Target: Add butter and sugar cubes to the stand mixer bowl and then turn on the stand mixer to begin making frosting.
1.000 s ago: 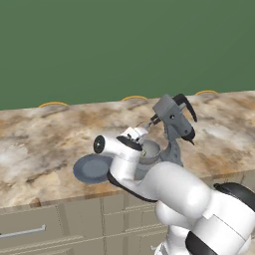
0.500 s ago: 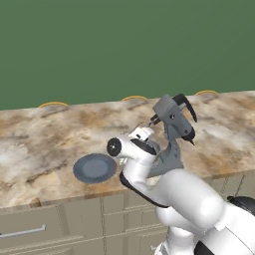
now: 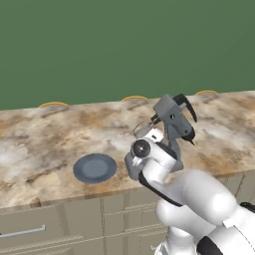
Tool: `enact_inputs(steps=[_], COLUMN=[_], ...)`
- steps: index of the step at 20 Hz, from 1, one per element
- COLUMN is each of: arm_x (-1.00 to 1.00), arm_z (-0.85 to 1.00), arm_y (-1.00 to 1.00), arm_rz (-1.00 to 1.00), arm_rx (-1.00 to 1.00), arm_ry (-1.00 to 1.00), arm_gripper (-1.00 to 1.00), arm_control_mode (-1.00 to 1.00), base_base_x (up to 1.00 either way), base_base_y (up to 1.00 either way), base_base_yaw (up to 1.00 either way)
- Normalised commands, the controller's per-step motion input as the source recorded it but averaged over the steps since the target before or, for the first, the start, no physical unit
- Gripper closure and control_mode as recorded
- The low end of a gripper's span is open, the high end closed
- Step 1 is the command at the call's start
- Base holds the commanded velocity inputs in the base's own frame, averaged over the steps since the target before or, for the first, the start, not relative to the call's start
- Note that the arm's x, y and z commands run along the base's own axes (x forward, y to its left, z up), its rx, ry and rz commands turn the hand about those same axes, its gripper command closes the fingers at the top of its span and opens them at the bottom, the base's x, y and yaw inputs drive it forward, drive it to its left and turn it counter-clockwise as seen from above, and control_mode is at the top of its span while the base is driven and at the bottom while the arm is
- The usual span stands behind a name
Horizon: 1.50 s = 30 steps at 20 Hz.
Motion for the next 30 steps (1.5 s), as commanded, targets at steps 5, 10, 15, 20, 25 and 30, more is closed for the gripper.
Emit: enact_inputs(steps=[5,10,15,20,25,30], arm_x=[0.33,0.08,0.00,0.00,-0.15,-0.22], arm_z=[-0.08,-0.09,-0.07,0.00,0.00,0.00], arm_y=[-0.03,-0.09,-0.06,0.00,-0.08,0.00], arm_rz=[0.13,0.13,0.11,0.07,0.03,0.02], arm_rx=[0.11,0.07,0.04,0.04,0.03,0.00], arm_ry=[0.00,-0.02,-0.03,0.00,0.00,0.00], arm_gripper=[1.00,1.00,-1.00,-1.00,-1.00,-1.00], arm_control_mode=[-1.00,-1.00,-1.00,-1.00,-1.00,-1.00], base_base_x=[0.00,0.00,0.00,0.00,0.00,0.00], base_base_y=[0.00,0.00,0.00,0.00,0.00,0.00], base_base_yaw=[0.00,0.00,0.00,0.00,0.00,0.00])
